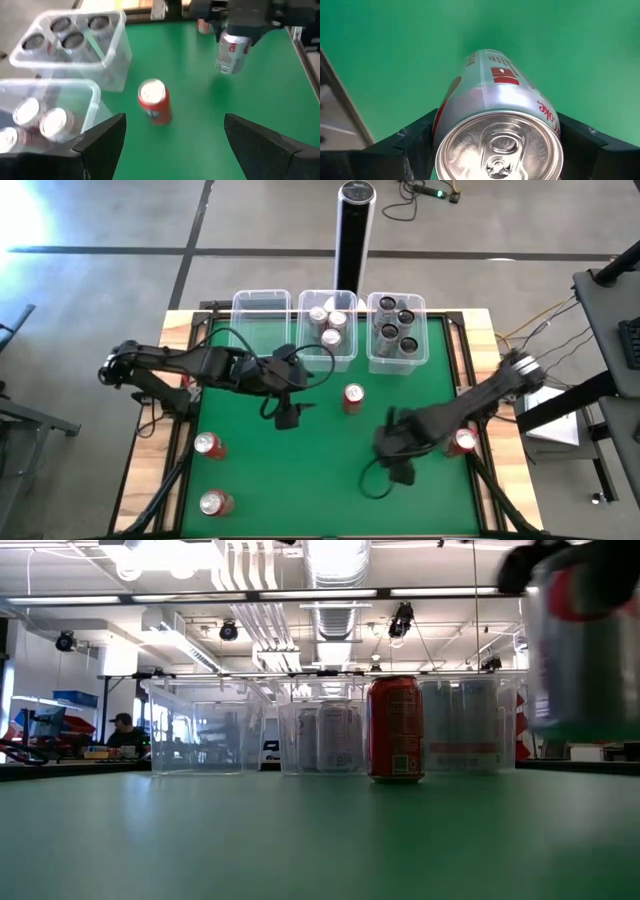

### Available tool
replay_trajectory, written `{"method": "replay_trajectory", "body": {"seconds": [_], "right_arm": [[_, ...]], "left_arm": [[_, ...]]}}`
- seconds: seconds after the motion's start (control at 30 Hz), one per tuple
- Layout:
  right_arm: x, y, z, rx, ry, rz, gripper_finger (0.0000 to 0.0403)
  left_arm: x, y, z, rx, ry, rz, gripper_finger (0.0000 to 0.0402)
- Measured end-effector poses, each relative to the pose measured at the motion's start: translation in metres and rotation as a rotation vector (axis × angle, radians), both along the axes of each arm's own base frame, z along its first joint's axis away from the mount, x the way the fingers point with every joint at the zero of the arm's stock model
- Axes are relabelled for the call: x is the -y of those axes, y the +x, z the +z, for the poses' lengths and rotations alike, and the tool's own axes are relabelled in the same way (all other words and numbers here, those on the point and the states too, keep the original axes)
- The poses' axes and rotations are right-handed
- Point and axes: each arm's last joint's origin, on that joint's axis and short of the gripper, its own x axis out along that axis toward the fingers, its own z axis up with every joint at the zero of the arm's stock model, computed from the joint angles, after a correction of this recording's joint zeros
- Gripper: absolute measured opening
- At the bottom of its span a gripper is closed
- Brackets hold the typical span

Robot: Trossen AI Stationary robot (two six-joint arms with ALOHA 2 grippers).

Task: Sort soda cans
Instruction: Put the white soda can into center transparent bin

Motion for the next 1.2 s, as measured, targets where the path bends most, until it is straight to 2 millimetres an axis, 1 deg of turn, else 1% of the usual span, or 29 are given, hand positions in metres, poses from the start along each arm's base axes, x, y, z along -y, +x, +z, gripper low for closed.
{"method": "replay_trajectory", "body": {"seconds": [0.1, 0.2, 0.3, 0.4, 0.47, 0.53, 0.7, 0.83, 0.9, 0.97, 1.1, 1.2], "right_arm": [[-0.011, 0.037, -0.007, 0.006, -0.030, 0.090, 0.0299], [-0.015, 0.067, -0.011, -0.008, -0.039, 0.179, 0.0300], [-0.009, 0.090, -0.009, -0.017, -0.047, 0.233, 0.0300], [0.000, 0.108, -0.007, 0.010, -0.050, 0.270, 0.0300], [0.007, 0.118, -0.010, 0.015, -0.056, 0.293, 0.0301], [0.015, 0.127, -0.017, -0.006, -0.060, 0.299, 0.0302], [0.031, 0.142, -0.031, -0.021, -0.064, 0.336, 0.0311], [0.034, 0.148, -0.035, 0.010, -0.074, 0.374, 0.0333], [0.034, 0.150, -0.031, 0.049, -0.083, 0.379, 0.0349], [0.035, 0.149, -0.028, 0.052, -0.093, 0.375, 0.0365], [0.036, 0.146, -0.022, 0.056, -0.100, 0.344, 0.0379], [0.037, 0.138, 0.000, 0.103, -0.093, 0.292, 0.0380]], "left_arm": [[0.003, -0.005, -0.006, -0.024, -0.024, 0.011, 0.0320], [0.009, -0.015, -0.009, -0.030, -0.051, 0.009, 0.0320], [0.019, -0.026, -0.009, -0.035, -0.080, -0.006, 0.0320], [0.027, -0.040, -0.009, -0.027, -0.119, -0.015, 0.0320], [0.029, -0.051, -0.010, -0.033, -0.164, 0.004, 0.0320], [0.031, -0.059, -0.013, -0.035, -0.213, 0.036, 0.0320], [0.033, -0.070, -0.026, -0.049, -0.284, 0.091, 0.0320], [0.035, -0.068, -0.044, -0.065, -0.321, 0.126, 0.0320], [0.037, -0.064, -0.057, -0.068, -0.321, 0.128, 0.0320], [0.039, -0.059, -0.071, -0.074, -0.318, 0.130, 0.0320], [0.044, -0.044, -0.093, -0.050, -0.306, 0.105, 0.0320], [0.049, -0.028, -0.104, -0.017, -0.299, 0.068, 0.0320]]}}
